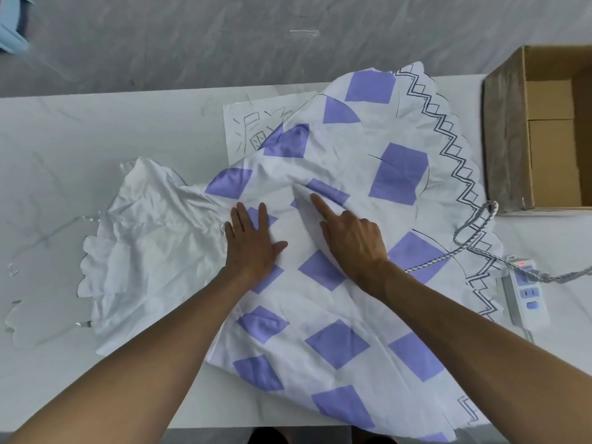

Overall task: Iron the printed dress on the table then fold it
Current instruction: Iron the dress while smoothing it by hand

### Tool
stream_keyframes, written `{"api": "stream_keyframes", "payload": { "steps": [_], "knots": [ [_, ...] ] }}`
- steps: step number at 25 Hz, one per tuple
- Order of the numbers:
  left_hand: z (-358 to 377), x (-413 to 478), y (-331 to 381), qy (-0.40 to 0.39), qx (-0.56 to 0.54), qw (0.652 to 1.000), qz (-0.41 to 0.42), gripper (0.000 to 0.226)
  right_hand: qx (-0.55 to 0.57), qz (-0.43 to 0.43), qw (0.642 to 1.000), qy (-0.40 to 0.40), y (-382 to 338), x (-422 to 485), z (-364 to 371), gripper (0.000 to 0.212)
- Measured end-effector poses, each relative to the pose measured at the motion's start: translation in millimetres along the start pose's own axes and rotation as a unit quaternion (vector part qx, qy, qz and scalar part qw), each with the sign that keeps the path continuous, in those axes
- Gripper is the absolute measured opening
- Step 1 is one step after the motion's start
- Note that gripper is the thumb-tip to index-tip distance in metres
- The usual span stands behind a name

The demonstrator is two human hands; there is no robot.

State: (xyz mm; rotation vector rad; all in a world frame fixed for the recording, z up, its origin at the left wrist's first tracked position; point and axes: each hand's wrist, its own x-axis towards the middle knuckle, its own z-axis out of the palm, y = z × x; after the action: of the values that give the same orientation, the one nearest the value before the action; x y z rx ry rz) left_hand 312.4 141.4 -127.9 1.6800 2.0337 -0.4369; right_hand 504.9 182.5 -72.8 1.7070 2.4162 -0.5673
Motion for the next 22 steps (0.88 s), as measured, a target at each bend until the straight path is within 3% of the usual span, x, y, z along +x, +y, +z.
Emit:
{"api": "stream_keyframes", "payload": {
  "steps": [8,11,13,15,18,22],
  "knots": [
    [-7,6,14,-0.047,0.0,0.998,-0.045,0.098,0.023,0.138,0.99,0.025,100,-9,-30,0.051],
    [-16,6,19,-0.028,-0.038,0.997,-0.065,0.083,0.045,0.179,0.982,0.043,125,-12,-38,0.052],
    [-24,4,26,0.042,-0.03,0.998,-0.04,0.068,0.063,0.173,0.982,0.047,127,-12,-44,0.051],
    [-26,2,42,0.085,0.004,0.996,0.032,0.069,0.072,0.139,0.987,0.043,117,-11,-47,0.051],
    [-23,8,76,0.046,0.015,0.994,0.103,0.077,0.069,0.066,0.995,0.016,90,-3,-43,0.053],
    [-19,24,106,-0.043,0.034,0.996,0.065,0.077,0.028,0.042,0.999,-0.002,89,2,-32,0.053]
  ]
}}
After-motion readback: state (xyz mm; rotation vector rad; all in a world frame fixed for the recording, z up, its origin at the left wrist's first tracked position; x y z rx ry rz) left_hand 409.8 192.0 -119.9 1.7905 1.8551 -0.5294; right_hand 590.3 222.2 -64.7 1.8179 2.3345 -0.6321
